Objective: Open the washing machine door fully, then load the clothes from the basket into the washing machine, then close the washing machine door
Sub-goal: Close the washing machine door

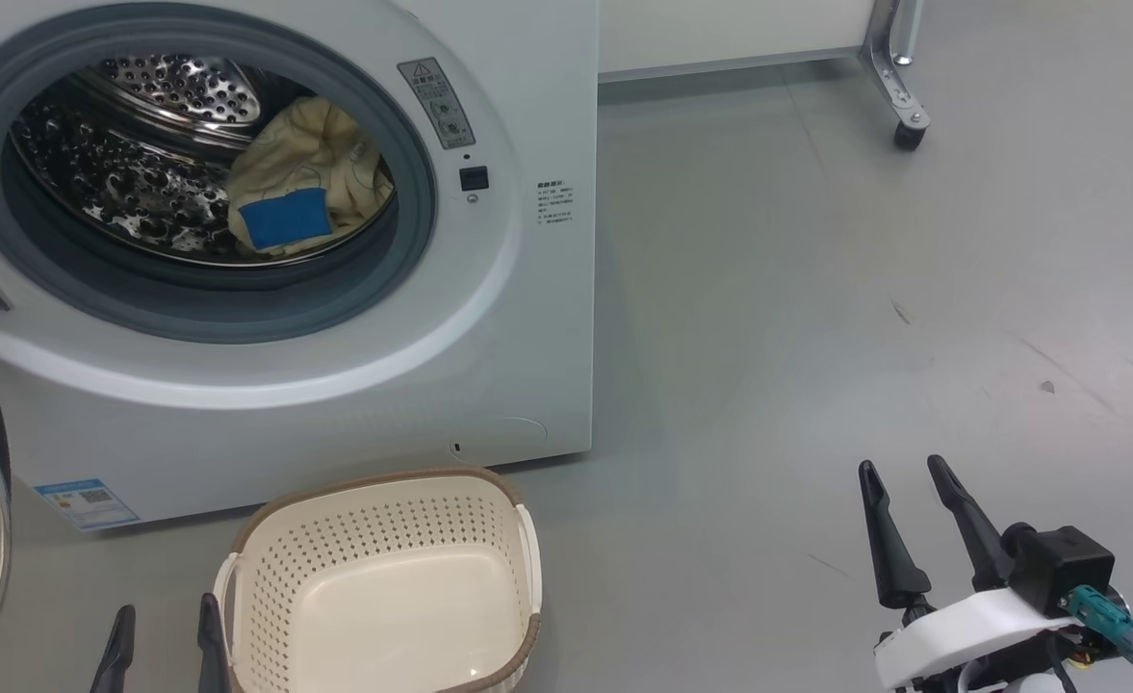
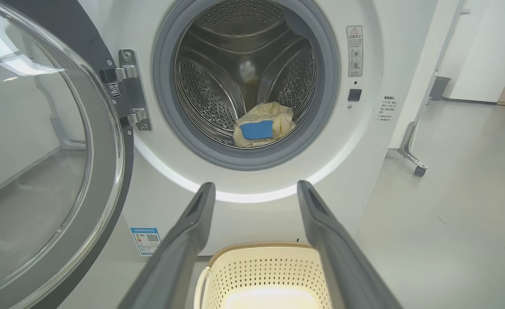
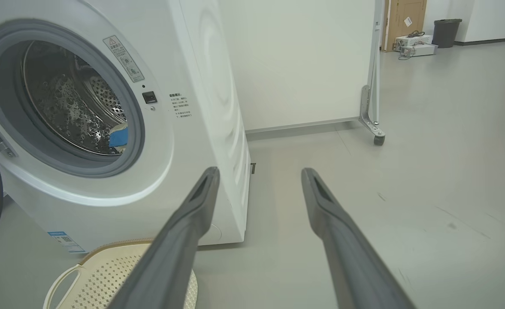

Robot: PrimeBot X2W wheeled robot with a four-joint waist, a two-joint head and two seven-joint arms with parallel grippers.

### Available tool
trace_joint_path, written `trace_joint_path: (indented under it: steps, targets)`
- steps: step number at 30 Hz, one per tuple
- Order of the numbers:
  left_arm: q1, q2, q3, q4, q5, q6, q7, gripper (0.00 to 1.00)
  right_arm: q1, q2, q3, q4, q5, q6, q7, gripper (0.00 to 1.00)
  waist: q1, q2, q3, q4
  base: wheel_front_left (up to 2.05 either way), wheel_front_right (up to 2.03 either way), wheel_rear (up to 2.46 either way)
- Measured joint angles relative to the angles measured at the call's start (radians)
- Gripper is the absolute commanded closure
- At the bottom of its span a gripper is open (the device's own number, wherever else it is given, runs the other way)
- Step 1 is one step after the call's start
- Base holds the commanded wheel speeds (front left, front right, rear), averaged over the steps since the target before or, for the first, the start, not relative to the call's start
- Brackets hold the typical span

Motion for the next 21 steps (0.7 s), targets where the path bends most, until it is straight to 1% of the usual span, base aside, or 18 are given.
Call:
trace_joint_path:
  steps: [12,21]
  targets:
    - [0.000,-0.001,-0.002,-0.021,-0.001,0.011,0.000,0.00,0.017,-0.002,0.000,-0.004,0.002,0.000,0.003,0.00,0.0000,0.0000,-0.002,0.002,-1.23,1.23,0.00]
    - [0.000,-0.001,-0.019,-0.024,-0.002,0.016,0.000,0.00,0.017,-0.002,0.000,-0.007,0.002,-0.003,0.003,0.00,0.0000,0.0000,-0.002,0.002,-0.88,0.88,0.00]
